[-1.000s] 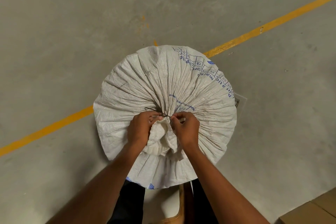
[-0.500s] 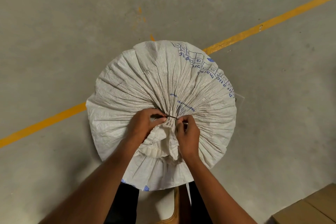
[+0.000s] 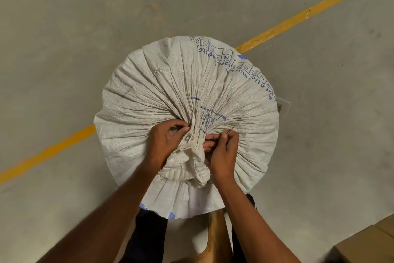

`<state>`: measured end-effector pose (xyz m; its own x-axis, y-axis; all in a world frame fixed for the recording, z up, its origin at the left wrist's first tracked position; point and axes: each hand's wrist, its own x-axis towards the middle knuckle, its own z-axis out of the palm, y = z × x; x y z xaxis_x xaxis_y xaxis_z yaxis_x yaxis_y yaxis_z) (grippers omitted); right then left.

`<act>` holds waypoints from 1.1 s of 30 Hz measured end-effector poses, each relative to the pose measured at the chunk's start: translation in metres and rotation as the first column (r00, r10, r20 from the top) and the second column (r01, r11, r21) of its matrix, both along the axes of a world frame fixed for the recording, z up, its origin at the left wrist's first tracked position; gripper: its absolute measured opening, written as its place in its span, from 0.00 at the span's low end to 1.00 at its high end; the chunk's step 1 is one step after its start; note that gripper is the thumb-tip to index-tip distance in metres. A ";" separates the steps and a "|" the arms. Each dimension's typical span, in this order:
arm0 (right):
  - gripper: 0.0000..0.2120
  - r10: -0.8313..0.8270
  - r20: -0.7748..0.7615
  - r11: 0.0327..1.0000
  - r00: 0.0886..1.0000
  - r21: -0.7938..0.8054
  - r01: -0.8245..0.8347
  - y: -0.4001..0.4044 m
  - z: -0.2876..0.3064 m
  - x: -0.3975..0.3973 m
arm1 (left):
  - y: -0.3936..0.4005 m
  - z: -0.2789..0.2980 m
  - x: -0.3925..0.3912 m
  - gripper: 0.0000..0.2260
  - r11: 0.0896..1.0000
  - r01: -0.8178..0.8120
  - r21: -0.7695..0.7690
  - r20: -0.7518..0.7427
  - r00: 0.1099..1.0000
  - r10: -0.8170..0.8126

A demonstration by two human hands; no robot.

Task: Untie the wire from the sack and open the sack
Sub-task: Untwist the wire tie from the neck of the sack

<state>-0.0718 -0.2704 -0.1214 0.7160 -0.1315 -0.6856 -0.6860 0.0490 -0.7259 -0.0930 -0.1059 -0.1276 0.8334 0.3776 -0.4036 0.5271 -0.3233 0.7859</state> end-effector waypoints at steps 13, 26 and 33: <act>0.16 -0.067 0.305 0.972 0.950 -0.193 0.131 -0.029 0.028 0.063 | -0.021 0.041 0.092 0.09 0.994 -0.076 -0.077 0.379 0.920 0.100; 0.22 0.409 0.440 0.903 0.799 -0.070 -0.423 -0.011 0.041 0.095 | -0.007 0.042 0.101 0.07 0.908 -0.160 -0.387 0.287 0.915 0.284; 0.14 0.343 0.464 0.936 0.817 -0.090 -0.341 -0.003 0.037 0.087 | -0.006 0.055 0.107 0.03 0.934 -0.028 -0.356 0.212 0.971 0.110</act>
